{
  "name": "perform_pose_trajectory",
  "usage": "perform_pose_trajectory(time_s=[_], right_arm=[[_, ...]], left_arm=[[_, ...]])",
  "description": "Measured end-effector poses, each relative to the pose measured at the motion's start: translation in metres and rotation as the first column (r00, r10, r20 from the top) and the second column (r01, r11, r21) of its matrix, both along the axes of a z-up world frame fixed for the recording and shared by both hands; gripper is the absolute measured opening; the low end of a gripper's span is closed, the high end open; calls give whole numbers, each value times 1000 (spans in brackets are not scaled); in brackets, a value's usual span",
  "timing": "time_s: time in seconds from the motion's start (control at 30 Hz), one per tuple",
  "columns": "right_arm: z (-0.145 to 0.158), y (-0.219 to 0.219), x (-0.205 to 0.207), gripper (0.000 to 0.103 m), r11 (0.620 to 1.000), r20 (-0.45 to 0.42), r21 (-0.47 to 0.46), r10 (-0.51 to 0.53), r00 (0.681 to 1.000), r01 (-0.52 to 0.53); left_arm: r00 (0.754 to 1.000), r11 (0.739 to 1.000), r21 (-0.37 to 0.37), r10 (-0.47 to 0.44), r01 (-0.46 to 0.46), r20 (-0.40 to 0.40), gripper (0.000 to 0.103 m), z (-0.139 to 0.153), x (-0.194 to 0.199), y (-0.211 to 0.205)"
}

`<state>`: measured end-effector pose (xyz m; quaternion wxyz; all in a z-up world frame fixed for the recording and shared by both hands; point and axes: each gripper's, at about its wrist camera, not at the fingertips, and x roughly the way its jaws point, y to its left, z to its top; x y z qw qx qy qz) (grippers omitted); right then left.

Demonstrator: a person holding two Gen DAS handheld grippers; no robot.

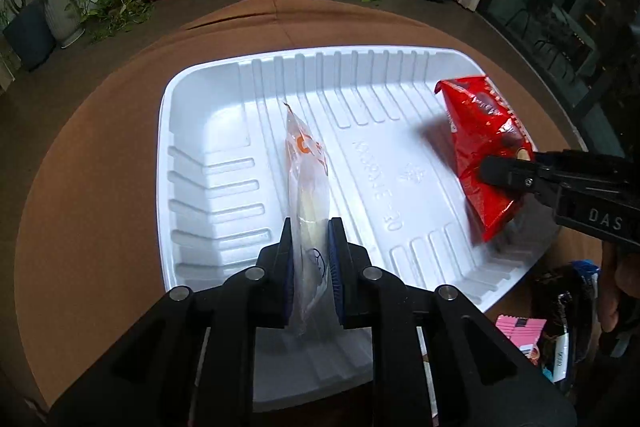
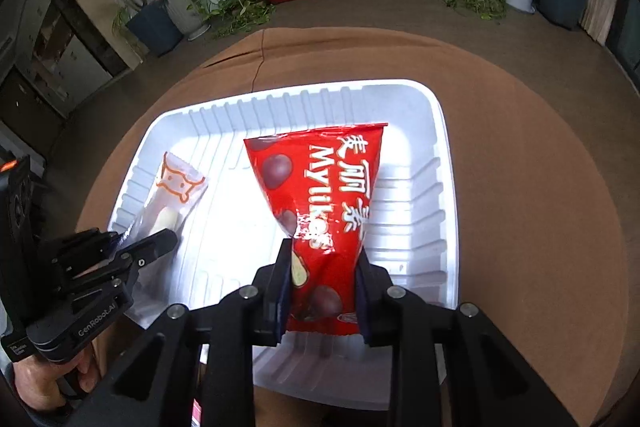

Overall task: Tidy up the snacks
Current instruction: 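Carry both snacks over the white tray and open both tools to drop them, then move the left tool back to the pile and grasp the gold Home Pie packet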

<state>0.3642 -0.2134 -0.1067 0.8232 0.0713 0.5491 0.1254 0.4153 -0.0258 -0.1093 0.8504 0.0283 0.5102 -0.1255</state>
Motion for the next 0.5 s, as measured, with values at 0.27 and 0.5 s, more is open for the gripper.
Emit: perform_pose_trajectory(time_s=[0.27,0.5], right_arm=[[6,0,-5,53,1000,16,-17,-22,1000,23],[43,-14,-18,74,998,83,42,-59,995,56]], left_arm=[[1000,1000,25,13,-13,7,51,8,-3,-1],[997,1000,-12,23,-23,76,70,37,-20,12]])
